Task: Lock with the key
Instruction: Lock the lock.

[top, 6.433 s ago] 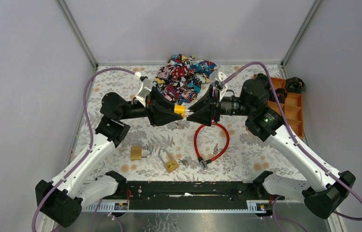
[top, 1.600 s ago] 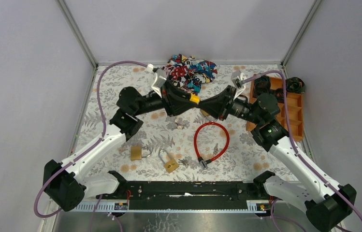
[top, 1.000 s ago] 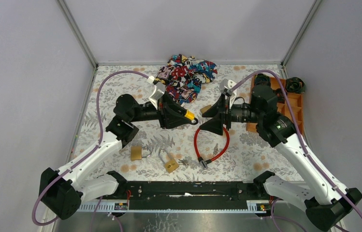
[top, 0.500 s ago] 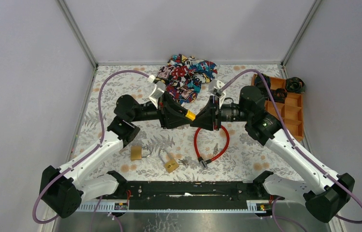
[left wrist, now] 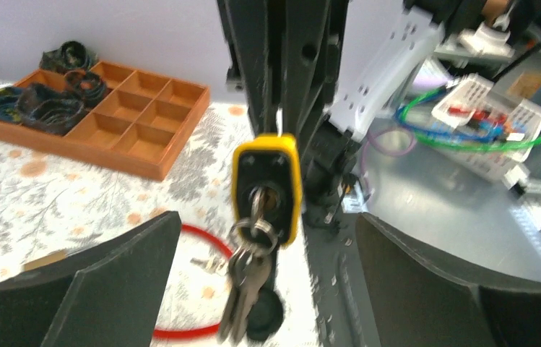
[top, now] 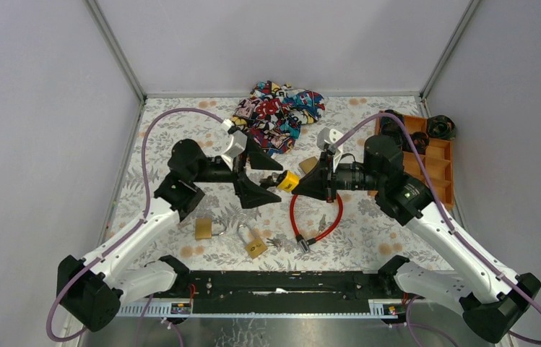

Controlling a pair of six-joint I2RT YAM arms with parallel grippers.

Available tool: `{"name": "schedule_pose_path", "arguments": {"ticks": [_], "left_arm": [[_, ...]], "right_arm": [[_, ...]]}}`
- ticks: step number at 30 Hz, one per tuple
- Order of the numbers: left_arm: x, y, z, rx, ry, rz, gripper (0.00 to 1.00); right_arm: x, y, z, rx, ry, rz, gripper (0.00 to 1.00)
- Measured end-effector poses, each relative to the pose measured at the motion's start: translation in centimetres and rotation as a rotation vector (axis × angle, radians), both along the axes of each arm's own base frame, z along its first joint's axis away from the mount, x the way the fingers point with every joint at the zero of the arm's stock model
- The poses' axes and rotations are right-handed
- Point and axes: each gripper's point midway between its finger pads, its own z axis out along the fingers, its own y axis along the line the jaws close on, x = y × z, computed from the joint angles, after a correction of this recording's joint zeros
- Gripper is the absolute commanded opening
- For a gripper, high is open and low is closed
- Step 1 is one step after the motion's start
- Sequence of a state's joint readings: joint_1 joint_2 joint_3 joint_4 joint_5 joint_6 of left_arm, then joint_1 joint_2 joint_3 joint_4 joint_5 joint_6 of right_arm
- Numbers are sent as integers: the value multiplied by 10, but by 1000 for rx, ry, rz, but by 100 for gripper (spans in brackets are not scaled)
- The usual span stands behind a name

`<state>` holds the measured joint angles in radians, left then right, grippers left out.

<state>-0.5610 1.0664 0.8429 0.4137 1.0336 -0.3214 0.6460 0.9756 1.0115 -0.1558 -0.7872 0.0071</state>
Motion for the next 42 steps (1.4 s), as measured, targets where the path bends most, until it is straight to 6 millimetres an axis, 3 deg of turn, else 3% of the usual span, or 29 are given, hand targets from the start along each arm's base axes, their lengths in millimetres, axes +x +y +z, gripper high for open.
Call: {"name": "schedule_pose_path", "arguments": {"ticks": [3, 6, 8, 11, 16, 20, 23, 29, 42], "left_arm": [[11, 15, -9, 65, -57, 12, 97], [29, 32, -11, 113, -105, 69, 76], [35, 35, -9, 130, -137, 87, 69], [30, 29, -3, 136, -151, 60, 66], [6, 12, 1, 152, -114, -34, 70], [-4, 0, 0, 172, -59, -66, 49], [-3, -8, -5, 194, -26, -57, 40], [1, -12, -16, 230, -1, -29, 1], [1, -11, -18, 252, -48, -16, 0]], "right_arm": [[-3, -6, -4, -50, -10, 4, 0], [-6, -11, -3, -89, -22, 16, 0], [-7, -12, -1, -110, -27, 24, 0], [-6, -14, -3, -142, -34, 30, 0], [-4, -19, -16, -199, -28, 16, 0], [-2, -21, -20, -221, -30, 9, 0], [0, -21, -20, -223, -39, 8, 0], [-2, -24, -22, -242, -31, 7, 0], [-4, -28, -25, -259, -33, 2, 0]]}}
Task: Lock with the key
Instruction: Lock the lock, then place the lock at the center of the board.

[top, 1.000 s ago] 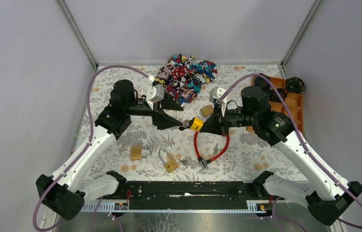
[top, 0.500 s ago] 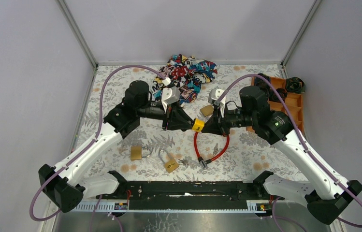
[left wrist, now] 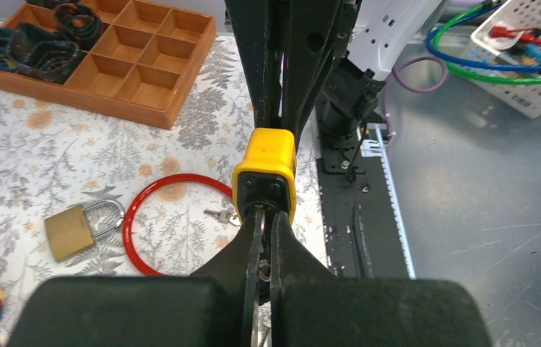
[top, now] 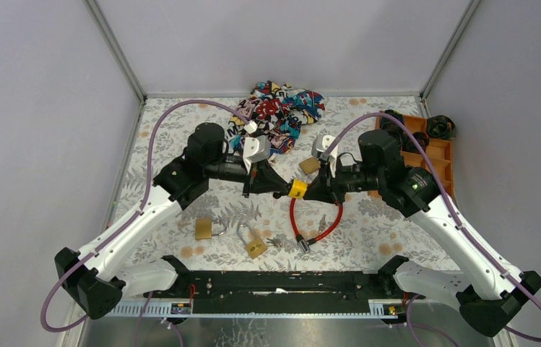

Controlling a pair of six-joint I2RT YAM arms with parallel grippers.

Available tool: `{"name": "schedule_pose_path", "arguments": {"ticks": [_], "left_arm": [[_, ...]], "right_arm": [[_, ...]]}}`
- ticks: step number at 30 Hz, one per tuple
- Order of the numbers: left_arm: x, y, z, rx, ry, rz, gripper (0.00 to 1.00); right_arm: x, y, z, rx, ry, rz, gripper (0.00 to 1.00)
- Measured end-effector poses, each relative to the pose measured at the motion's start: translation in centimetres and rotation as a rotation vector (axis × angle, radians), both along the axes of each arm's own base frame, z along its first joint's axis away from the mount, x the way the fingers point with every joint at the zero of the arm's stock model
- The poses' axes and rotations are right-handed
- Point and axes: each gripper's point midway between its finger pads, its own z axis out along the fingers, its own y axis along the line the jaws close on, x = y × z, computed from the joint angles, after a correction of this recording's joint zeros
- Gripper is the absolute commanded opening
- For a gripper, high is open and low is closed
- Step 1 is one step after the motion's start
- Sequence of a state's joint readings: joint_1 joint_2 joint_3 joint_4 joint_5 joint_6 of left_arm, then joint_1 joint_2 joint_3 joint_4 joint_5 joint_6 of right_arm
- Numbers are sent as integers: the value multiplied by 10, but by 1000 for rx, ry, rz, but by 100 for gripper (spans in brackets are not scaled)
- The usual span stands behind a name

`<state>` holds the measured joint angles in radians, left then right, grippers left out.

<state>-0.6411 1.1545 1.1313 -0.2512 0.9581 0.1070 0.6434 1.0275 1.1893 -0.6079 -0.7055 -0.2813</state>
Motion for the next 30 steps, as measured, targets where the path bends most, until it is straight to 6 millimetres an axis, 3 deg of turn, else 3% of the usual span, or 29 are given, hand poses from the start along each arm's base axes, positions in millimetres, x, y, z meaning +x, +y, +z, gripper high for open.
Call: {"name": "schedule_pose_path", "arguments": {"ticks": [8, 13, 21, 25, 28, 30], "left_arm": [[20, 16, 3, -3, -181, 35, 0], [70, 76, -16, 99, -187, 272, 0], [56, 91, -31, 122, -92, 305, 0], [73, 106, -84, 174, 156, 476, 0], [82, 118, -144, 222, 396, 647, 0], [84, 129, -184, 245, 575, 773, 0]], "right_arm": [[16, 6, 5, 6, -97, -18, 0], [10, -9, 0, -32, -67, -59, 0], [9, -9, 0, -28, -49, -69, 0], [23, 8, -15, 7, 68, -118, 0], [36, 30, -54, 7, 254, -166, 0], [45, 45, -93, -29, 397, -205, 0]]}}
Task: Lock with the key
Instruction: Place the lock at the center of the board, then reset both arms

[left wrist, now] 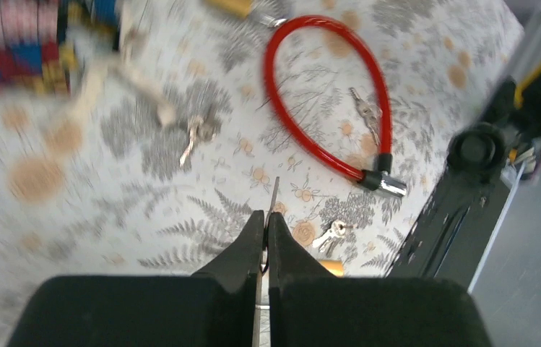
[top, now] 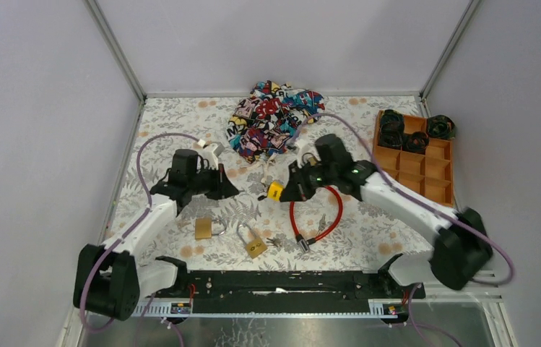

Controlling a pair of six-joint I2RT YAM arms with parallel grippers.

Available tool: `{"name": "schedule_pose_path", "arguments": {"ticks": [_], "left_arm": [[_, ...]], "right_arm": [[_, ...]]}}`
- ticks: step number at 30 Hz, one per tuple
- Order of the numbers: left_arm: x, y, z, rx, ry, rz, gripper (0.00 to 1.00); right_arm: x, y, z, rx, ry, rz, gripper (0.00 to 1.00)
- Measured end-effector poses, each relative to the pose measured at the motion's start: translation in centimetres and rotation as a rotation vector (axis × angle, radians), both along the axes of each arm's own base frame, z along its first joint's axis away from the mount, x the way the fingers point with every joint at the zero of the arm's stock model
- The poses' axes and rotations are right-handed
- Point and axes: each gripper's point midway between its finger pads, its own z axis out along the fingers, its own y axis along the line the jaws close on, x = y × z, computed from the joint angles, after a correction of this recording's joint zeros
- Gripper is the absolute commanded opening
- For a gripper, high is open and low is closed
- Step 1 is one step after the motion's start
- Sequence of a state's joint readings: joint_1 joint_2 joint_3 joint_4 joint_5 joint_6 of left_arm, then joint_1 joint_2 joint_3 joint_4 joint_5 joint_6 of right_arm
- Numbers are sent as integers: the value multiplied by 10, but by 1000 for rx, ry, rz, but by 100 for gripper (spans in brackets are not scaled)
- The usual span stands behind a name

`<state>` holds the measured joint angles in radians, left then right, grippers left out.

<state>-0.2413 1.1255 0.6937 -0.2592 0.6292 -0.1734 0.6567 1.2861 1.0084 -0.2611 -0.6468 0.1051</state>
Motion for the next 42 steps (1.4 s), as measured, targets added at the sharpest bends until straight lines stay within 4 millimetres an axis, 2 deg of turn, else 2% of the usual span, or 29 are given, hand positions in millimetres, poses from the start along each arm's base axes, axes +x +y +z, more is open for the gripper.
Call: {"name": "schedule_pose_path", "arguments": {"ticks": [2, 5, 8, 10, 11, 12, 13, 14, 15, 16, 17, 18, 19, 22, 26, 28, 30, 32, 34, 37, 39, 42], "left_arm": [[5, 12, -27, -17, 114, 137, 0], [9, 24, -55, -65, 202, 303, 0], [12, 28, -73, -113, 253, 421, 0], [14, 31, -85, -130, 287, 486, 0], [14, 33, -89, -132, 301, 508, 0], [14, 35, -93, -131, 311, 532, 6], [14, 37, -96, -130, 317, 551, 21], [14, 39, -100, -128, 321, 571, 43], [15, 41, -102, -124, 321, 586, 60], [16, 42, -103, -122, 323, 601, 74], [17, 44, -103, -125, 324, 620, 86], [18, 45, -103, -124, 319, 632, 97], [20, 46, -101, -121, 307, 634, 98], [27, 51, -90, -122, 247, 656, 99], [38, 61, -68, -100, 155, 687, 99], [48, 67, -45, -96, 74, 704, 99], [57, 75, -17, -89, -49, 717, 99], [63, 87, 6, -59, -182, 731, 99], [67, 100, 23, -16, -288, 749, 99], [72, 130, 35, 76, -420, 808, 99], [71, 153, 31, 152, -472, 857, 99], [64, 175, 18, 243, -495, 898, 99]], "right_arm": [[3, 13, -38, -51, 146, -24, 0], [-3, 28, -94, -141, 339, -45, 0], [-11, 29, -133, -228, 473, -65, 0], [-14, 29, -153, -271, 545, -77, 0], [-14, 29, -158, -283, 562, -80, 5], [-15, 29, -161, -294, 582, -80, 16], [-15, 31, -163, -298, 600, -79, 26], [-14, 32, -162, -301, 607, -78, 37], [-11, 33, -162, -305, 603, -80, 45], [-8, 34, -161, -313, 596, -88, 56], [-6, 33, -160, -324, 588, -95, 77], [-3, 32, -159, -340, 574, -104, 93], [2, 31, -158, -358, 556, -118, 99], [17, 24, -144, -403, 472, -157, 100], [40, 9, -98, -406, 323, -229, 100], [57, -7, -66, -373, 231, -300, 100], [79, -36, -33, -331, 135, -417, 100], [103, -80, -6, -294, 30, -586, 100], [118, -130, 9, -284, -54, -763, 100], [124, -192, 10, -323, -149, -984, 100], [120, -218, -3, -373, -197, -1088, 100], [110, -246, -29, -439, -221, -1211, 100]]}}
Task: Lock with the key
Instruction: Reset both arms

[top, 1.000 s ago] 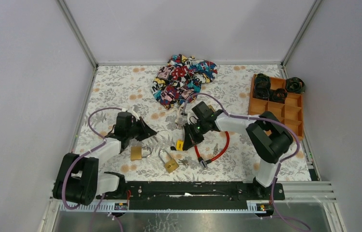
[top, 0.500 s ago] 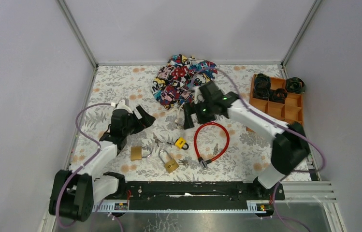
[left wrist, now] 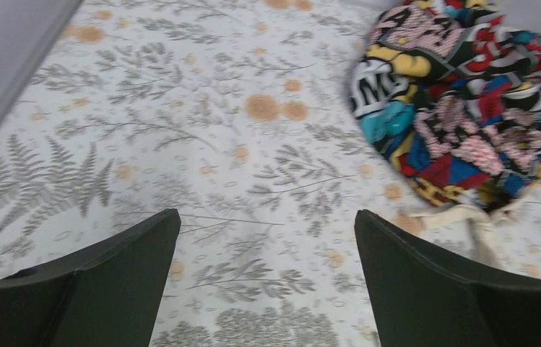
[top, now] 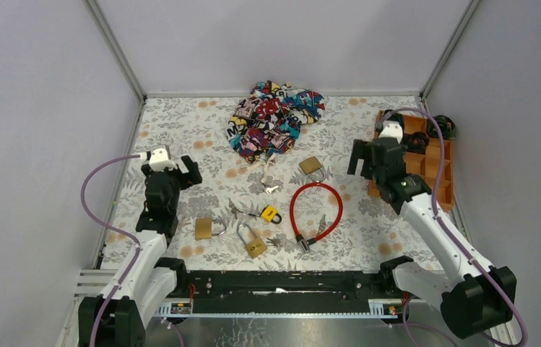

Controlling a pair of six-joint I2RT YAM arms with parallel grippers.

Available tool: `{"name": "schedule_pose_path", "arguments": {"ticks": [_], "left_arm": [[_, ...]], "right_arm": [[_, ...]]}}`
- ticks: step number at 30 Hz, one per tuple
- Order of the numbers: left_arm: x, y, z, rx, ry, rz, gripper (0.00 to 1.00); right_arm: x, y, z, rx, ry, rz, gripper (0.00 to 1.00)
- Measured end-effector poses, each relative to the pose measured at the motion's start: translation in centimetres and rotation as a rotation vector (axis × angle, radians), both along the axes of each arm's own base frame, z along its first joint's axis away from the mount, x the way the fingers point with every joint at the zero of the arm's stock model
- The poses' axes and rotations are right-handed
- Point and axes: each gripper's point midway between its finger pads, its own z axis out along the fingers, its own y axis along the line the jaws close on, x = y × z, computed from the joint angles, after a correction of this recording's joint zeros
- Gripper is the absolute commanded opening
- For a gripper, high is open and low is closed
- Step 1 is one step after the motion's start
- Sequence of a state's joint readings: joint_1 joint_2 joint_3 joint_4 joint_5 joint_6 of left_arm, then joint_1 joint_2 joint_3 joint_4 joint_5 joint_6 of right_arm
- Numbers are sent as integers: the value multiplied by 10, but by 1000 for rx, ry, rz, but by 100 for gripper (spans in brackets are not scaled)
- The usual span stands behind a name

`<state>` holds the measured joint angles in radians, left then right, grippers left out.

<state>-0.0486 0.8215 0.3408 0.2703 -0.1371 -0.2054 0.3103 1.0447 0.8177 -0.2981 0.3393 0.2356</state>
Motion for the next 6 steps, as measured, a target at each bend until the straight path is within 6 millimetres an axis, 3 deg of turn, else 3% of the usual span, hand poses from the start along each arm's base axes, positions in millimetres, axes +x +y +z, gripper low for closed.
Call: {"name": "schedule_pose_path", "arguments": {"ticks": [3, 6], "left_arm": [[-7, 11, -13, 34, 9, 28, 99], [-12, 15, -22, 41, 13, 36, 99]], "right_arm": [[-14, -22, -24, -41, 16, -107, 100], [-20, -32, -26, -42, -6, -172, 99]]}}
